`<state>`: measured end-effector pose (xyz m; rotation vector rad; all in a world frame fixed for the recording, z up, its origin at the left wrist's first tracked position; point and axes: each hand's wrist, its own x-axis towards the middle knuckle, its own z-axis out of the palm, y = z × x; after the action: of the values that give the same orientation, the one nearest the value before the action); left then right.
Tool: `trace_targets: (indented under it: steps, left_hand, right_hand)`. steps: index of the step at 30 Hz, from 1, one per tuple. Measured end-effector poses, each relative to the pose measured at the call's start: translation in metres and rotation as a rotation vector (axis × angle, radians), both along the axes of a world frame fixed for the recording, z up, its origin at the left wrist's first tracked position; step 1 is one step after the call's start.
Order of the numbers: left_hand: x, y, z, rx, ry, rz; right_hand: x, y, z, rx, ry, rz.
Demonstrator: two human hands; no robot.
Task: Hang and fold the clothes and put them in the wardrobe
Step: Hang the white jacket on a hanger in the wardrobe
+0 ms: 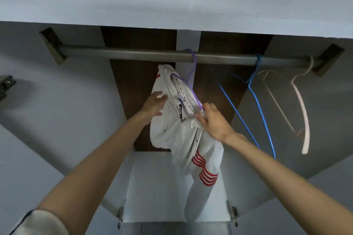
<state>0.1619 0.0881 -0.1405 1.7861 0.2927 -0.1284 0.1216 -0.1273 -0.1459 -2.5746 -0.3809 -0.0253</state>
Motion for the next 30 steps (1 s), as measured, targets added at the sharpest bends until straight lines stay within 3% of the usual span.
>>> trace_targets:
  steps: [8, 17, 22, 26, 30]
  left_hand:
    - [0.071, -0.014, 0.011, -0.133, -0.010, 0.069]
    - [0.097, -0.034, 0.003, -0.146, -0.159, -0.150]
    - [0.102, -0.023, 0.000, -0.326, -0.011, 0.025]
    - [0.106, -0.012, -0.003, -0.470, 0.071, 0.062]
    - [0.108, 0.000, -0.005, -0.333, -0.033, 0.088]
  right_hand:
    - [0.003, -0.007, 0.007, -0.031, -0.145, 0.037]
    - [0.015, 0.005, 0.025, -0.027, -0.369, -0.027]
    - [0.039, 0.010, 0.032, 0.011, -0.438, -0.179]
    - [0.047, 0.017, 0.029, 0.122, -0.319, -0.275]
    - [0.046, 0.026, 0.027, -0.104, -0.270, -0.179]
